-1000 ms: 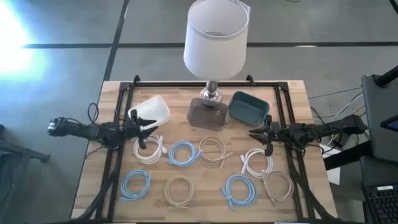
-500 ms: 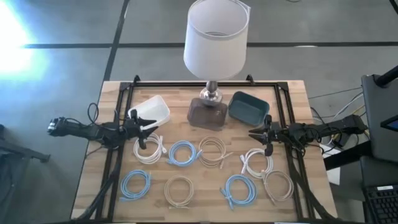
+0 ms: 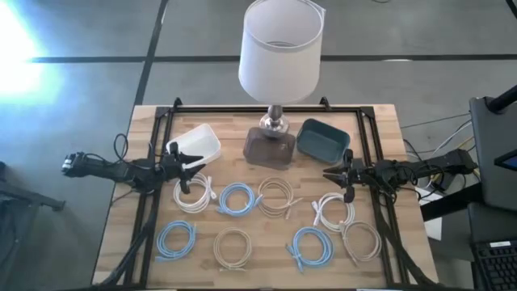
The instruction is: Sort HDMI cables
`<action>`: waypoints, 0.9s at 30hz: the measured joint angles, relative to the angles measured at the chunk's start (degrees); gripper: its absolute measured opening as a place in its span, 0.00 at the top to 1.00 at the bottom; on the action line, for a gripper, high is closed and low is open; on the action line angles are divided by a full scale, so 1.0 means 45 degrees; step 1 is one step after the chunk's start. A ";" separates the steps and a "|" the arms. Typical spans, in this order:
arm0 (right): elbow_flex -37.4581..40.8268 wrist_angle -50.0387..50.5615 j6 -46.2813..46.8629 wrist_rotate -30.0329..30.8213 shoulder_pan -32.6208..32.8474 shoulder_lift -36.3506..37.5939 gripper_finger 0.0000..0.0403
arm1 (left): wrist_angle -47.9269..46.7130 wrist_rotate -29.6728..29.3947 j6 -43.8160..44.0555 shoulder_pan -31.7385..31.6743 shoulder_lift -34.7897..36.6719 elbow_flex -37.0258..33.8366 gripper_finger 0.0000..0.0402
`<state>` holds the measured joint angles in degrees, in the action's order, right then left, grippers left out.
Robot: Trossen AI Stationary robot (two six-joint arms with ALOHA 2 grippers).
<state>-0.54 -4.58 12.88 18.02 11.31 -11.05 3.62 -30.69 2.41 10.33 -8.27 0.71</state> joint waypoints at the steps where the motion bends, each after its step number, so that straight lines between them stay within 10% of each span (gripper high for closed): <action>1: -0.0001 0.0000 0.0002 -0.0004 0.0002 0.0000 0.79 | 0.0000 0.0004 0.0001 -0.0001 0.0000 -0.0004 0.65; 27: -0.0002 0.0000 0.0000 -0.0002 0.0002 -0.0005 0.81 | 0.0000 0.0003 0.0001 0.0000 0.0000 -0.0005 0.65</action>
<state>-0.54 -4.58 12.88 18.01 11.32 -11.07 3.62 -30.68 2.41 10.33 -8.27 0.69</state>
